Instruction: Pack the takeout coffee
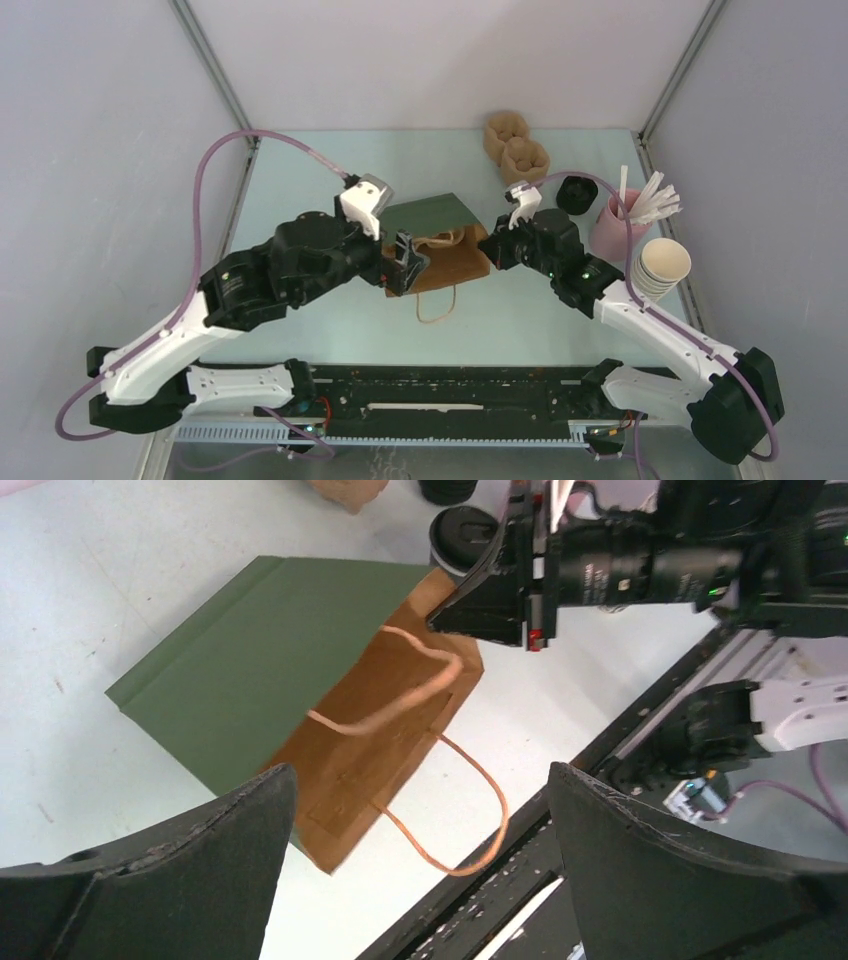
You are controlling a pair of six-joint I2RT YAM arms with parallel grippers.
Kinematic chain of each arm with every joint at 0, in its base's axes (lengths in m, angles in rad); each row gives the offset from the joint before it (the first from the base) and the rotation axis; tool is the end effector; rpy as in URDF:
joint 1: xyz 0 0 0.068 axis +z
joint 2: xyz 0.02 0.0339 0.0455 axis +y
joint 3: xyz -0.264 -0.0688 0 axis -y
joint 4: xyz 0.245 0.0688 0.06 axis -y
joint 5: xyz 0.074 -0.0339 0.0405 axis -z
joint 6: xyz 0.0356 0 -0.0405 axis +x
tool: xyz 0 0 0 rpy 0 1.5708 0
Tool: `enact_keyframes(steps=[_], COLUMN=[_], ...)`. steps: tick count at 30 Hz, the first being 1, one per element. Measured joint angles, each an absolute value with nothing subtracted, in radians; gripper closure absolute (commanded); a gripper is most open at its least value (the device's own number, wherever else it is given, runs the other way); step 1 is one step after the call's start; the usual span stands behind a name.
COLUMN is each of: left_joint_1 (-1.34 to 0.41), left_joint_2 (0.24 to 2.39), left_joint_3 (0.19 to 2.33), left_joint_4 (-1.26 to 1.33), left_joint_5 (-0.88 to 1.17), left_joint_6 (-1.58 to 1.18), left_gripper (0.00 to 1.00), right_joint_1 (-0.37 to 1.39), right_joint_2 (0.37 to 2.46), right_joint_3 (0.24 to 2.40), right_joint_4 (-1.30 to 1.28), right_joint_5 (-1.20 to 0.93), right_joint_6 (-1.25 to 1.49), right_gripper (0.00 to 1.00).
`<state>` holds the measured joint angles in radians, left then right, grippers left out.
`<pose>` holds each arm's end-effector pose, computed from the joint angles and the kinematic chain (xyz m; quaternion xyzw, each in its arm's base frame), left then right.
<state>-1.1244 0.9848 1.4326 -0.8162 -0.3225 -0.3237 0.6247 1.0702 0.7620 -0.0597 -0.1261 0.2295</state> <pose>0.0833 -0.1479 0.4548 0.2336 0.7850 -0.2706 0.5059 0.1977 0.1481 0.2886 -0.1965 0.7999 0.2812 0.4925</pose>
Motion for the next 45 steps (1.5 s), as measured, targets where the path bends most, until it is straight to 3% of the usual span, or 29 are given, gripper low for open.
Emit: enact_keyframes(steps=[9,22,27,30,39,45], left_joint_1=[-1.126,-1.152,-1.155,-1.155,-1.126,-0.991], left_joint_2=[1.128,1.232,1.23,1.214,1.027,0.832], left_joint_3=[1.444,1.444,1.444,1.444,1.52,1.518], left_joint_4=[-0.899,-0.902,-0.901,-0.901,-0.885,-0.88], left_joint_5=[-0.33,-0.337,-0.339,-0.36,-0.512,-0.505], left_joint_6=[-0.237,-0.148,-0.15,-0.161,-0.256,-0.351], left_gripper=[0.0,0.2,0.05,0.01,0.0,0.05], right_joint_1=[0.622,0.619,0.616,0.614,0.595,0.553], right_joint_2=[1.092,1.091,1.082,1.079,1.121,1.237], right_joint_3=[0.778,0.778,0.778,0.798,1.014,1.187], right_joint_4=[-0.147,-0.173,-0.176,-0.214,-0.396,-0.565], right_joint_5=[-0.134,-0.141,-0.141,-0.141,-0.18,-0.257], right_joint_6=[0.304,0.313,0.314,0.334,0.412,0.461], right_gripper=[0.9,0.91,0.94,0.95,0.95,0.97])
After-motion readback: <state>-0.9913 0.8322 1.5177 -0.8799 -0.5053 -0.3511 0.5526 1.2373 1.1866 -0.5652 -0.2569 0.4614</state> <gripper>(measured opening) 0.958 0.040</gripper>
